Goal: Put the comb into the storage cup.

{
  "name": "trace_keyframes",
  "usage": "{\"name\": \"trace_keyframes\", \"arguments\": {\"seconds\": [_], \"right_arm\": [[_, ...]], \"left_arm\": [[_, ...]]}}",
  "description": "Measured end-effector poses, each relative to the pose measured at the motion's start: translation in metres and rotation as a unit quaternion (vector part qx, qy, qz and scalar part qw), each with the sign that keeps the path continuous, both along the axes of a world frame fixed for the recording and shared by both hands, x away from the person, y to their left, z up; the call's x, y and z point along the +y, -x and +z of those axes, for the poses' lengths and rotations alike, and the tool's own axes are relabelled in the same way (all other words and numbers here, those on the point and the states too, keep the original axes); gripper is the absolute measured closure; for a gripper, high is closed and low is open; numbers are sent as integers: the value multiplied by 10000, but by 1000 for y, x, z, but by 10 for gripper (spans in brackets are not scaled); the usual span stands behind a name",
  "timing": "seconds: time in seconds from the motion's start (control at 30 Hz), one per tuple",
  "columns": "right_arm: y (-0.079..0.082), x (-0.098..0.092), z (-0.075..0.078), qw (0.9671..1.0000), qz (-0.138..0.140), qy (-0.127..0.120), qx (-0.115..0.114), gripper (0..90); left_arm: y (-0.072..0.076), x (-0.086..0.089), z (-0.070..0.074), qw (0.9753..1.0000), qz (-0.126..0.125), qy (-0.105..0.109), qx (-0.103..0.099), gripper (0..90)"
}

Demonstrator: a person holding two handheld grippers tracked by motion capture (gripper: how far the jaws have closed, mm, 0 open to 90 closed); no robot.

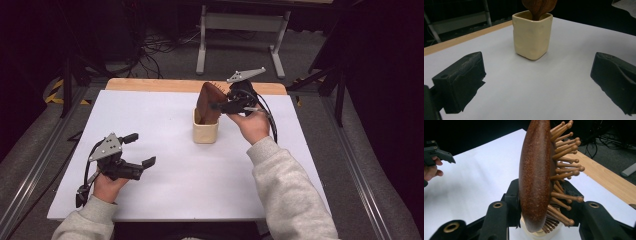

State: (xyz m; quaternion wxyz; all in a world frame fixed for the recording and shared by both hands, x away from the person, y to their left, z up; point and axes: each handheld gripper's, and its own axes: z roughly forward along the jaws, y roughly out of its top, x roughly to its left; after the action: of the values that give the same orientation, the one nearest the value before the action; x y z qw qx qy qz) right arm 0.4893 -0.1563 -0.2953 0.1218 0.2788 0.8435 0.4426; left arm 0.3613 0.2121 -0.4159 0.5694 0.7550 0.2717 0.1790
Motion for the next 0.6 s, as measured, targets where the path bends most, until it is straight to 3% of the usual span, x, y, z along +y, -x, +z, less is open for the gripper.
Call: {"name": "trace_keyframes", "arguments": {"seconds": [0.27,0.47,0.5,0.57,0.6], "right_arm": [[-2,0,-2,10000,-11,6,67,550],[-3,-6,-1,9999,-44,-75,58,423],[-3,-8,0,9999,-86,-95,-9,373],[0,-13,4,9988,-334,-18,-362,241],[0,-13,4,9988,-334,-18,-362,241]], "left_arm": [[0,-1,0,10000,-6,-18,-7,5],[0,-1,0,10000,-9,-18,-3,6],[0,-2,-1,10000,-10,-21,14,6],[0,-2,-1,10000,-16,-33,19,5],[0,-2,-1,10000,-16,-33,19,5]]}}
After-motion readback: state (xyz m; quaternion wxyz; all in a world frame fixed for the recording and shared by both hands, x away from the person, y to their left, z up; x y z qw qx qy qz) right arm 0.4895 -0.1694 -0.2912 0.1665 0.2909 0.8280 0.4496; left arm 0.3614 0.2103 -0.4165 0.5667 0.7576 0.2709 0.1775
